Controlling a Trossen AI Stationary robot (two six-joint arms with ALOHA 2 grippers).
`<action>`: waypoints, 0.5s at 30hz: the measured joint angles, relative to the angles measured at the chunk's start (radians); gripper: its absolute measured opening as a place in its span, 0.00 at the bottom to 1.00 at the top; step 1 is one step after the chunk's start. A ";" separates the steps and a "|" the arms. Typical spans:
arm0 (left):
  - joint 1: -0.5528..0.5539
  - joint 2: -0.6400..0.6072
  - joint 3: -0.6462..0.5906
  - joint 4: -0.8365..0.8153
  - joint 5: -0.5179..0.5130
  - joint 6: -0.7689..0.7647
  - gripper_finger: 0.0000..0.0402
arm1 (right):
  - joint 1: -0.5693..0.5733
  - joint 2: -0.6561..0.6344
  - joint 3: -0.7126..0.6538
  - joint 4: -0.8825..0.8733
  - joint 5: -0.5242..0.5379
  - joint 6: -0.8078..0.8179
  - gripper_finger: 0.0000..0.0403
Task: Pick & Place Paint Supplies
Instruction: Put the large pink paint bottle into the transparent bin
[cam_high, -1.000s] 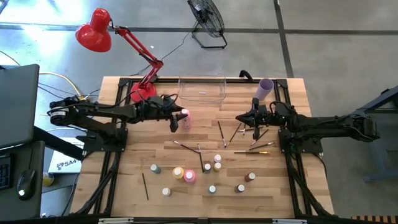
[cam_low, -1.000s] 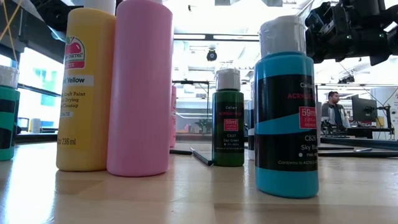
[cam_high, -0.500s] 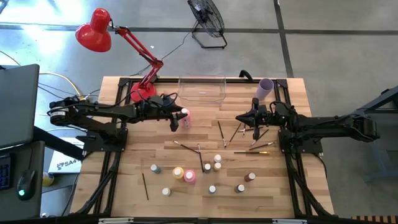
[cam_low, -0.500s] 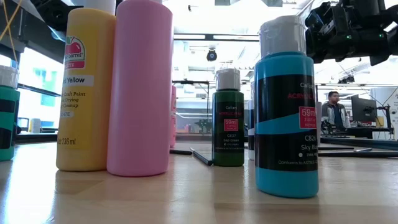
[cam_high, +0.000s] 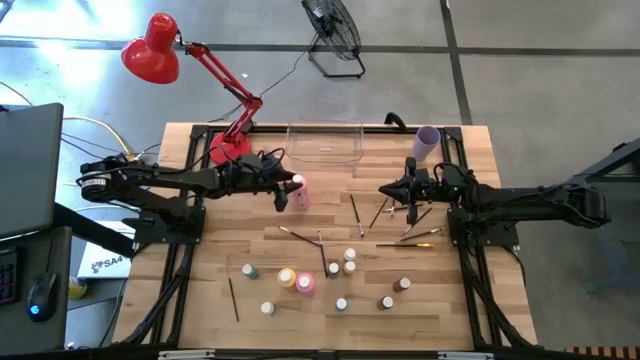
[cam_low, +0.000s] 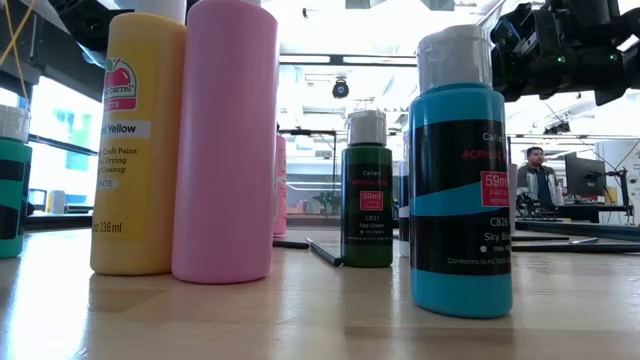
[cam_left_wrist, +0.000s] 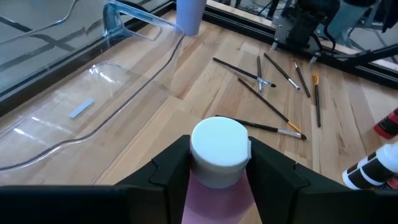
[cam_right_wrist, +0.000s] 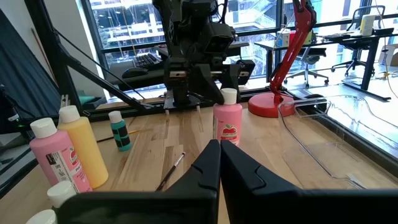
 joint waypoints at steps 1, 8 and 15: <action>0.000 0.000 0.000 -0.001 0.000 0.000 0.36 | 0.000 0.000 0.000 0.000 0.000 0.000 0.01; 0.000 -0.001 0.000 -0.011 -0.003 0.009 0.32 | 0.000 0.000 0.000 0.000 0.000 0.000 0.01; 0.000 -0.001 0.000 -0.011 -0.004 0.026 0.29 | 0.000 0.000 0.000 0.000 0.000 0.000 0.01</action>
